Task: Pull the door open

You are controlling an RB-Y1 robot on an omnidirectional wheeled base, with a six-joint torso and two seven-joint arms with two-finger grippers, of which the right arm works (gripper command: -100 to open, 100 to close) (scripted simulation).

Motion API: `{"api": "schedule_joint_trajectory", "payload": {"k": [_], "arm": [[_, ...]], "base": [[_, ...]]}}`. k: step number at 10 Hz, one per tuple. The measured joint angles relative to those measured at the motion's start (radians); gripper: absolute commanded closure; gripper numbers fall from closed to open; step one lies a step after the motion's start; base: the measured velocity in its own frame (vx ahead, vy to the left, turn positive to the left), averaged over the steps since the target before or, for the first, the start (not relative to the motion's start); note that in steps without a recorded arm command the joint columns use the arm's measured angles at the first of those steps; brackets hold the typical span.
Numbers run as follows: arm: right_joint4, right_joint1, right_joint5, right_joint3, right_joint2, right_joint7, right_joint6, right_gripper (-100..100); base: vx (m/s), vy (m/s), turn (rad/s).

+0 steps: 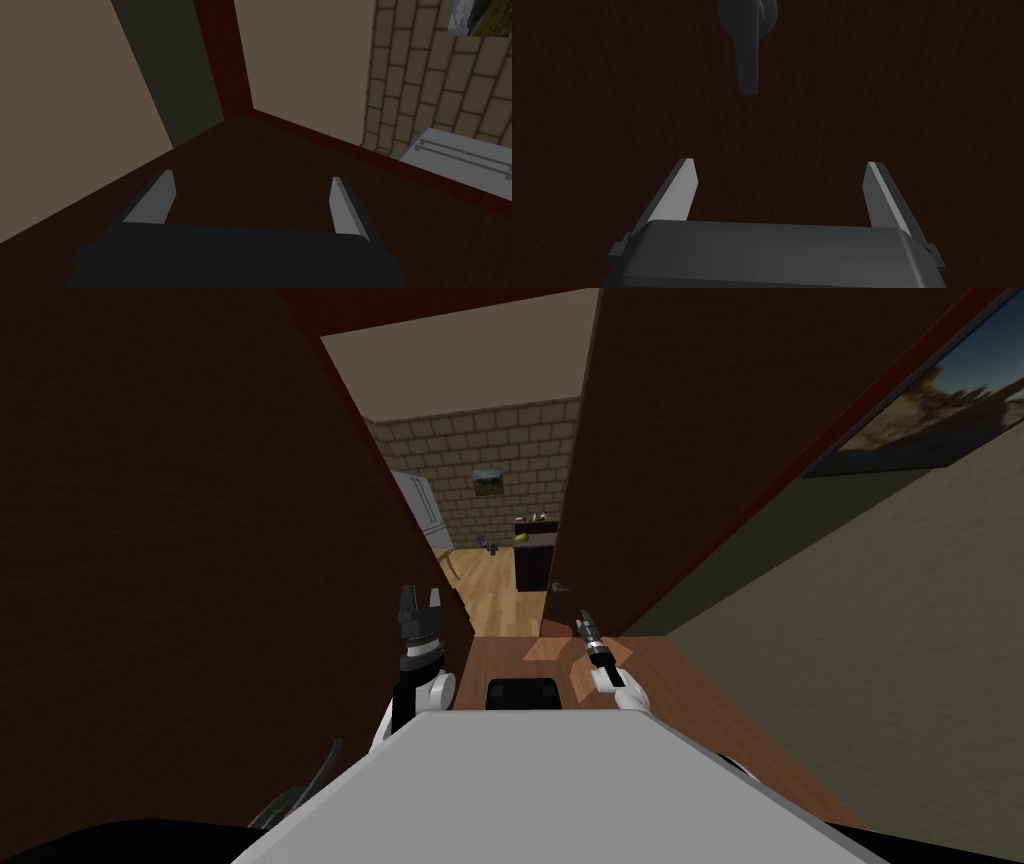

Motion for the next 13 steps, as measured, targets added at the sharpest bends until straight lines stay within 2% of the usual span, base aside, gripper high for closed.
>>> {"api": "schedule_joint_trajectory", "payload": {"k": [8, 9, 13], "arm": [[0.145, -0.049, 0.025, -0.014, -0.011, -0.028, -0.039, -100], [0.147, -0.05, 0.025, -0.014, -0.011, -0.028, -0.04, -100], [0.207, -0.048, 0.003, -0.041, -0.049, -0.042, -0.084, -100]], "base": [[0.102, 0.0, 0.002], [0.147, 0.033, 0.136], [0.179, 0.046, 0.107]]}}
